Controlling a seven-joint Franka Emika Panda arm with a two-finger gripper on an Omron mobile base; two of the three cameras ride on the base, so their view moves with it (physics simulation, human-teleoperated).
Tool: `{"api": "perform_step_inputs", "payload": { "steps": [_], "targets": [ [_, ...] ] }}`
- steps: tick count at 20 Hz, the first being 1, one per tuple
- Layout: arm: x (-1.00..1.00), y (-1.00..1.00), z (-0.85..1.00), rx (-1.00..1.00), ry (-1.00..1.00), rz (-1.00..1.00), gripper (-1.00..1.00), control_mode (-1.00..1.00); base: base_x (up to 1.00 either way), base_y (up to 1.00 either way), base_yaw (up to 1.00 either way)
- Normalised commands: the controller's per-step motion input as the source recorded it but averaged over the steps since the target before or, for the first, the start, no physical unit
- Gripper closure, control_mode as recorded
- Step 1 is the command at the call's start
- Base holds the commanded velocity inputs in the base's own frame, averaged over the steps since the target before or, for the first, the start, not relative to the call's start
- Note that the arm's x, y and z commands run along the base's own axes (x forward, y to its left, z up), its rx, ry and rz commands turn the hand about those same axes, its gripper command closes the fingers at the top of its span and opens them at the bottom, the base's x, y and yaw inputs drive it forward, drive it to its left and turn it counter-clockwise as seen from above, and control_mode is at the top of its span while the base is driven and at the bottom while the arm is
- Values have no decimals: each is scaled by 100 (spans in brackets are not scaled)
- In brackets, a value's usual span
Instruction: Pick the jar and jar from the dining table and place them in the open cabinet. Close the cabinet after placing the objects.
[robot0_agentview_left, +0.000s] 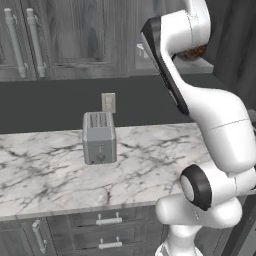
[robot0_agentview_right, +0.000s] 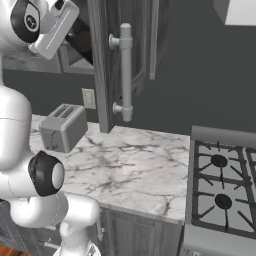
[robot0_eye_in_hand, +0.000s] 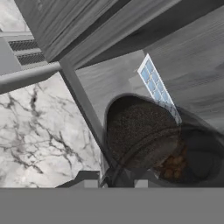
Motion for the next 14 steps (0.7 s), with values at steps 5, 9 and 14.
{"api": "perform_step_inputs", "payload": {
  "steps": [5, 9, 14],
  "targets": [
    [31, -11, -17, 0, 11, 0, 100, -100, 0, 0, 0],
    [35, -3, 0, -3, 0, 0, 100, -100, 0, 0, 0],
    [15, -2, 0, -3, 1, 0, 100, -100, 0, 0, 0]
  ]
}}
